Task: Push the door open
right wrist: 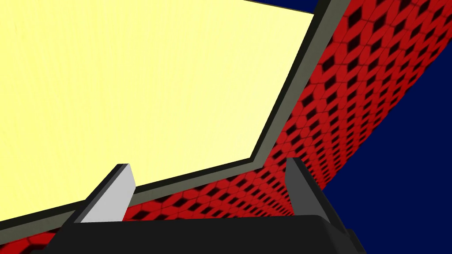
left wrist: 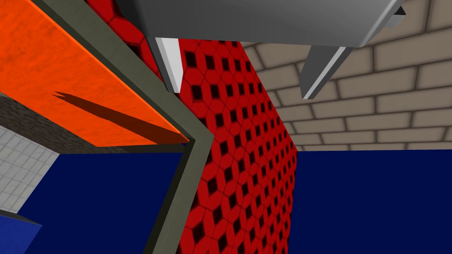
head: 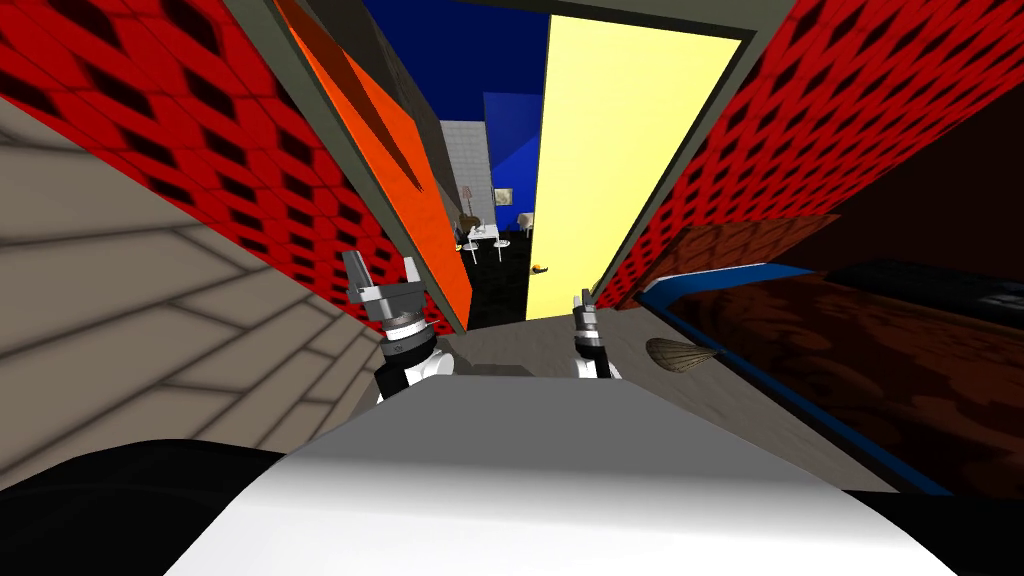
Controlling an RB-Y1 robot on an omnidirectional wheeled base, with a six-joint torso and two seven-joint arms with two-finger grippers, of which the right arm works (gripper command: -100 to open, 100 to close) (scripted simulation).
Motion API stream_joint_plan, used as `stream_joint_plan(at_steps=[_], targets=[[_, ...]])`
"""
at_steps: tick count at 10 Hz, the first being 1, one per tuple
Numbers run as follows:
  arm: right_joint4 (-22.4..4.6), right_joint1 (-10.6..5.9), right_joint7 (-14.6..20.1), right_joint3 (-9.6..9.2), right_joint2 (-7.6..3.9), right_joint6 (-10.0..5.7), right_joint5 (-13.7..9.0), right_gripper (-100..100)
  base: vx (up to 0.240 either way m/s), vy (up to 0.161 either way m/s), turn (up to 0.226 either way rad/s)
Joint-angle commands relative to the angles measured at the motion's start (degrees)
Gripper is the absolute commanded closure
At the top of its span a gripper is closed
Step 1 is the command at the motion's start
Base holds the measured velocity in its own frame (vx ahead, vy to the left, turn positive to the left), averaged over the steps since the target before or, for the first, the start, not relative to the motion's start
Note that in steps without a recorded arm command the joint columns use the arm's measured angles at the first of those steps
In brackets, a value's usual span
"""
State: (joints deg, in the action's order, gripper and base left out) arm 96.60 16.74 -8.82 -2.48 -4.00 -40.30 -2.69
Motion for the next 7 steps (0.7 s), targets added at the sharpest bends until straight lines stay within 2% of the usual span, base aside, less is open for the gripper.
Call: stream_joint_plan(at_steps=[1,3,4,7], targets=[[-2.59,-0.99,-0.18,-0.05,-0.05,-0.43,-0.6,-100,0.054,-0.032,0.057],[-5.82,-2.65,-0.53,-0.17,-0.08,-0.87,-1.6,-100,0.078,-0.064,0.088],[-6.4,-2.65,-0.53,-0.17,-0.08,-0.87,-1.6,-100,0.061,-0.046,0.037],[-11.59,-5.21,-1.08,-0.35,0.0,-1.56,-3.14,-100,0.073,-0.047,0.081]])
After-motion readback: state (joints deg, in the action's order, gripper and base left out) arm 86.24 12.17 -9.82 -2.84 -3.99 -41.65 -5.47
